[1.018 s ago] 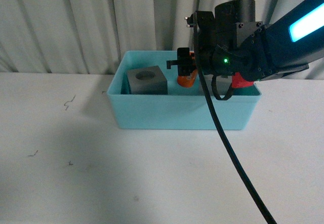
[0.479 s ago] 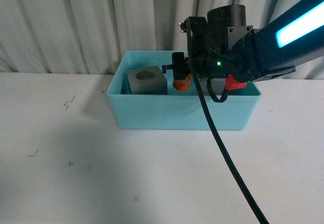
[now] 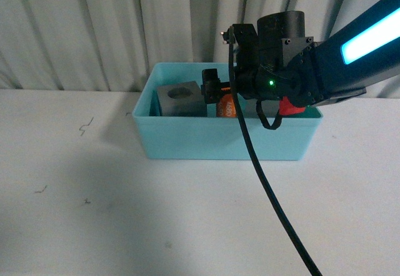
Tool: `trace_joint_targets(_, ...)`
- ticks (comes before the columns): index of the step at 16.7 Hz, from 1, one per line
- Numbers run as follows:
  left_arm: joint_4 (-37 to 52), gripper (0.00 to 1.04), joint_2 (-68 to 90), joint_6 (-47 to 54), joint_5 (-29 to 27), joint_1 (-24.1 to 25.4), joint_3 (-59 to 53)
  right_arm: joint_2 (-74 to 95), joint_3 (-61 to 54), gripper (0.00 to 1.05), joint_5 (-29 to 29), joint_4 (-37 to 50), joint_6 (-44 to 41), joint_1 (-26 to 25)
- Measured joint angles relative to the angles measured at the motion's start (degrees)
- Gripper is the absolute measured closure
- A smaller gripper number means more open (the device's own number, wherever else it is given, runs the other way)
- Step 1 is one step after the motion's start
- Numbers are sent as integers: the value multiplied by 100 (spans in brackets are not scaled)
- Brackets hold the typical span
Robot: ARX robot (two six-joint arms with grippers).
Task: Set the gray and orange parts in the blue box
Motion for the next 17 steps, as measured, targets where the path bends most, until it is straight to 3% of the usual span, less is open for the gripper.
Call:
trace_joint_targets(6, 2, 7, 0, 0, 0, 0, 0, -715, -1016, 6, 136, 780, -109, -164)
trace_joint_targets(10, 2, 7, 0, 0, -2, 0, 0, -2520, -2898, 6, 632, 1681, -741, -365)
trace_joint_targets(13, 0, 7, 0, 0, 0, 0, 0, -4546, -5517, 6, 1742, 2181, -452, -693)
trace_joint_targets(17, 0, 7, 0, 0, 0, 0, 0, -5239, -6743, 6, 1919, 2142, -111, -710)
